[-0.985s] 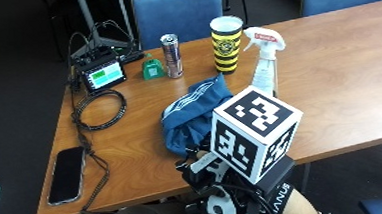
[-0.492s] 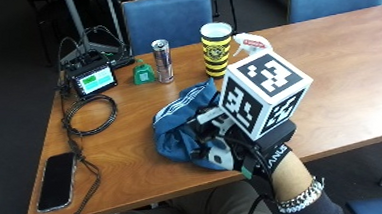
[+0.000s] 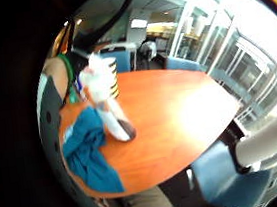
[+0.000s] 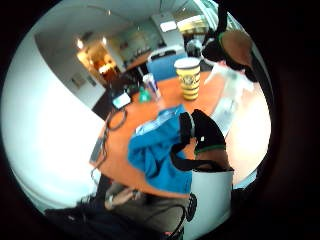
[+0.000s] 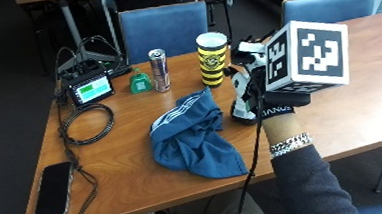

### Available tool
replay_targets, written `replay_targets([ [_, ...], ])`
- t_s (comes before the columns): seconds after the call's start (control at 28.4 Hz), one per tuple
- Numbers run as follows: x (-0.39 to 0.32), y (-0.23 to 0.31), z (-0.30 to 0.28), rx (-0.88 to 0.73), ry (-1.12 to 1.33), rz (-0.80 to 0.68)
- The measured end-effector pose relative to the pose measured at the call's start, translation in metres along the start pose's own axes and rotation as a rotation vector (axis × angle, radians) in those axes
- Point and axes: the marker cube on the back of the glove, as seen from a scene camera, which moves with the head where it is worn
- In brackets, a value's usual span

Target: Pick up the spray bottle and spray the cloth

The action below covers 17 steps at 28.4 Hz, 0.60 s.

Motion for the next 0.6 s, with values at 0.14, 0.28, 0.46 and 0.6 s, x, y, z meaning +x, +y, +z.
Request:
replay_targets([
  [0.14,0.014,-0.002,0.014,0.063,0.006,0.165],
  [0.28,0.023,0.002,0.033,0.021,0.0,0.296],
  [0.46,0.035,0.01,0.058,0.039,-0.165,0.448],
  [0.6,0.044,0.017,0.075,0.032,-0.396,0.562],
])
